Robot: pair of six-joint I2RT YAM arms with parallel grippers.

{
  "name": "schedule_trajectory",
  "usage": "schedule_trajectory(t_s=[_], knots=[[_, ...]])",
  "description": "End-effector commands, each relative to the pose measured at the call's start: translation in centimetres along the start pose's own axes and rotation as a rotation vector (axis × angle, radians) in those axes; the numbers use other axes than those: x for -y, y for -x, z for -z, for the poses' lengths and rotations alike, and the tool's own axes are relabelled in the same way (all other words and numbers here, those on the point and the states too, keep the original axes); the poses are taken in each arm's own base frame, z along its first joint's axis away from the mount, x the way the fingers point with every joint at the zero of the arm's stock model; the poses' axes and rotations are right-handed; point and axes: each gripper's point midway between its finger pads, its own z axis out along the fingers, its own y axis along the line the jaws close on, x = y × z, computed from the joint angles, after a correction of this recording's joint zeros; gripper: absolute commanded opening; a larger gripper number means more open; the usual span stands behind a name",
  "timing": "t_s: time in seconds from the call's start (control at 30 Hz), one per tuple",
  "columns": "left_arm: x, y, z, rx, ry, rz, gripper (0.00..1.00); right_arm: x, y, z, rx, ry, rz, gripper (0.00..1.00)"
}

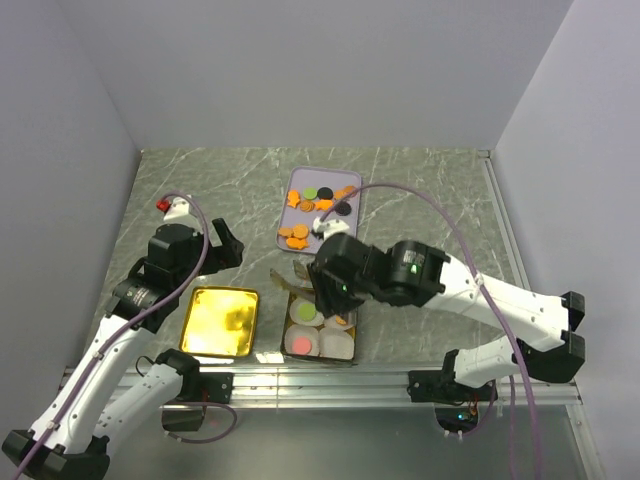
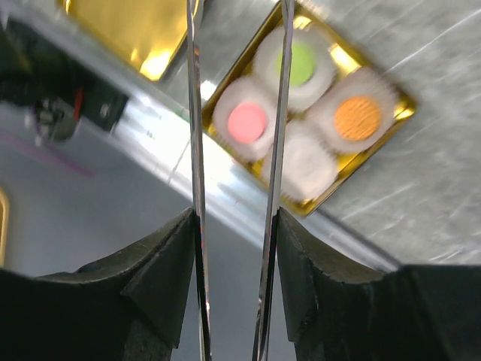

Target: Pack the cookies

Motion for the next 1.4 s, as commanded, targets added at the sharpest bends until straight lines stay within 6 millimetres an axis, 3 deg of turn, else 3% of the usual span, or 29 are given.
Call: schedule_trajectory(t_s=[0.0,0.03,0.13,0.27,0.7,0.77,0.87,1.23,1.37], knots=[[0.0,0.7,0.2,0.036,0.003,0.007,0.99,0.8,4.9,0.8,0.103,0.018,-0.002,0.52],[0.0,0.7,0.2,0.037,0.004,0.006,0.99,1.8,6.6,0.7,0.124,-0.004,-0.027,0.52],[-0.3,0.9,0.3,0.047,0.017,0.015,0.99,3.4,8.8,0.1,0.121,-0.039,-0.022,0.52],[-0.3,0.9,0.4,0.048,0.019,0.015,0.99,7.2,11.1,-1.2,0.112,-0.121,-0.058,0.52],[-0.4,0.8,0.1,0.039,0.026,0.011,0.99,13.6,15.2,-5.4,0.055,-0.200,-0.168,0.51],[-0.3,0.6,0.0,0.033,0.020,0.008,0.99,15.0,16.6,-5.6,0.059,-0.220,-0.195,0.51],[-0.1,0.6,-0.1,0.028,0.014,0.004,0.99,17.1,17.0,-6.8,0.028,-0.249,-0.227,0.50],[-0.2,0.2,-0.6,0.005,0.018,-0.002,0.99,19.8,16.0,-11.1,-0.087,-0.331,-0.274,0.50],[-0.2,0.3,-0.7,0.006,0.017,-0.003,0.99,21.0,15.5,-10.9,-0.096,-0.407,-0.283,0.52]])
